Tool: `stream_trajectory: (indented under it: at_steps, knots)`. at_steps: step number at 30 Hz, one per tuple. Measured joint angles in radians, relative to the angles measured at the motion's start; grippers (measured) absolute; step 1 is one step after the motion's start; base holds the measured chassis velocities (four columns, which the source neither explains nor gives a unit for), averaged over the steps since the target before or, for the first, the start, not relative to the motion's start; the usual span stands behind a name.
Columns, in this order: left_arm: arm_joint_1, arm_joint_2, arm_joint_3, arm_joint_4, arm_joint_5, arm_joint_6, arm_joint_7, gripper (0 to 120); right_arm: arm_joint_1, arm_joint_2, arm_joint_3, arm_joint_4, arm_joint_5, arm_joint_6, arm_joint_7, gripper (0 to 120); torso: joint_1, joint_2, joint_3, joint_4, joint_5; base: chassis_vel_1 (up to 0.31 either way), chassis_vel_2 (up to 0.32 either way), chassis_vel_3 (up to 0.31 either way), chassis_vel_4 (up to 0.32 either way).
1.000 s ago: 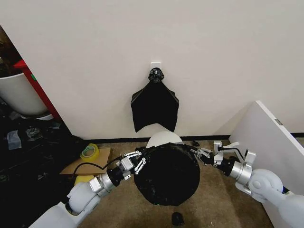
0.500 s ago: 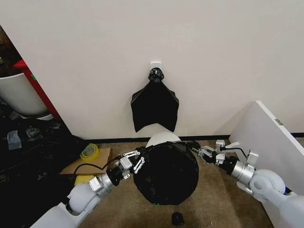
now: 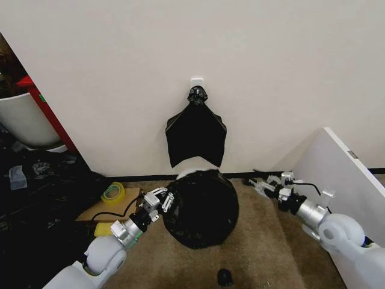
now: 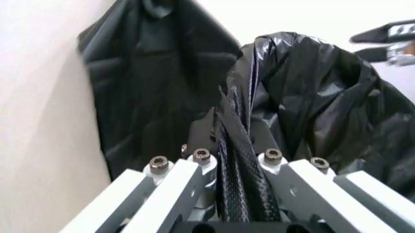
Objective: Place the garbage bag over the trash bin.
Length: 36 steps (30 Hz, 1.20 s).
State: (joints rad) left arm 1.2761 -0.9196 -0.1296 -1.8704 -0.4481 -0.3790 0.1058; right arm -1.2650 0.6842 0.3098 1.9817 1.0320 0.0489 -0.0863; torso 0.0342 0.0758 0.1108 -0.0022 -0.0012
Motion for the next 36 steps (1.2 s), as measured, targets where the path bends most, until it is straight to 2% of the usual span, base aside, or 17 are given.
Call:
stream_trajectory:
  at_steps: [2, 4, 8, 11, 14, 15, 18, 19, 20, 25, 26, 30, 31, 36]
  knots:
    - [0.003, -0.024, 0.01, -0.018, -0.054, 0.051, -0.057, 4, -0.008, 0.033, -0.011, 0.096, -0.083, -0.059, 0.166, 98, 0.0, 0.0, 0.0, -0.0004, 0.0005, 0.0, 0.0, 0.0, 0.0]
    - [0.003, -0.031, 0.014, -0.021, -0.075, 0.07, -0.075, 4, -0.011, 0.043, -0.017, 0.125, -0.098, -0.083, 0.215, 99, 0.0, 0.0, 0.0, -0.0005, 0.0005, 0.0, 0.0, 0.0, 0.0]
    - [-0.009, -0.074, 0.026, -0.035, -0.208, 0.16, -0.192, 4, -0.029, 0.087, -0.039, 0.273, -0.111, -0.231, 0.426, 100, 0.0, 0.0, 0.0, -0.0004, 0.0004, 0.0, 0.0, 0.0, 0.0]
    - [-0.009, -0.09, 0.028, -0.04, -0.241, 0.177, -0.227, 4, -0.033, 0.094, -0.049, 0.309, -0.111, -0.265, 0.461, 98, 0.0, 0.0, 0.0, -0.0003, 0.0005, 0.0, 0.0, 0.0, 0.0]
    - [-0.013, -0.124, 0.033, -0.055, -0.308, 0.21, -0.31, 4, -0.048, 0.11, -0.062, 0.368, -0.093, -0.337, 0.493, 84, 0.0, 0.0, 0.0, -0.0004, 0.0003, 0.0, 0.0, 0.0, 0.0]
    - [-0.013, -0.124, 0.033, -0.055, -0.308, 0.21, -0.31, 4, -0.048, 0.11, -0.062, 0.368, -0.093, -0.337, 0.493, 84, 0.0, 0.0, 0.0, -0.0004, 0.0003, 0.0, 0.0, 0.0, 0.0]
    - [-0.016, -0.145, 0.053, -0.074, -0.331, 0.238, -0.379, 4, -0.051, 0.125, -0.075, 0.395, -0.081, -0.443, 0.494, 68, 0.0, 0.0, 0.0, -0.0003, 0.0005, 0.0, 0.0, 0.0, 0.0]
    - [-0.016, -0.145, 0.053, -0.074, -0.331, 0.238, -0.379, 4, -0.051, 0.125, -0.075, 0.395, -0.081, -0.443, 0.494, 68, 0.0, 0.0, 0.0, -0.0003, 0.0005, 0.0, 0.0, 0.0, 0.0]
    - [-0.02, -0.149, 0.064, -0.079, -0.327, 0.244, -0.393, 4, -0.05, 0.128, -0.083, 0.395, -0.085, -0.462, 0.483, 64, 0.0, 0.0, 0.0, -0.0003, 0.0005, 0.0, 0.0, 0.0, 0.0]
    - [-0.034, -0.156, 0.116, -0.086, -0.246, 0.251, -0.416, 4, -0.009, 0.157, -0.134, 0.395, -0.066, -0.543, 0.497, 43, 0.0, 0.0, 0.0, -0.0002, 0.0007, 0.0, 0.0, 0.0, 0.0]
    - [-0.034, -0.156, 0.116, -0.086, -0.246, 0.251, -0.416, 4, -0.009, 0.157, -0.134, 0.395, -0.066, -0.543, 0.497, 43, 0.0, 0.0, 0.0, -0.0002, 0.0007, 0.0, 0.0, 0.0, 0.0]
    - [-0.053, -0.161, 0.178, -0.061, -0.113, 0.224, -0.394, 4, 0.032, 0.192, -0.191, 0.347, -0.052, -0.621, 0.576, 23, 0.0, 0.0, 0.0, -0.0006, 0.0005, 0.0, 0.0, 0.0, 0.0]
    - [-0.053, -0.161, 0.178, -0.061, -0.113, 0.224, -0.394, 4, 0.032, 0.192, -0.191, 0.347, -0.052, -0.621, 0.576, 23, 0.0, 0.0, 0.0, -0.0006, 0.0005, 0.0, 0.0, 0.0, 0.0]
    - [-0.055, -0.155, 0.22, -0.059, -0.066, 0.203, -0.391, 4, 0.087, 0.239, -0.262, 0.265, -0.055, -0.651, 0.628, 5, 0.0, 0.0, 0.0, -0.0003, 0.0003, 0.0, 0.0, 0.0, 0.0]
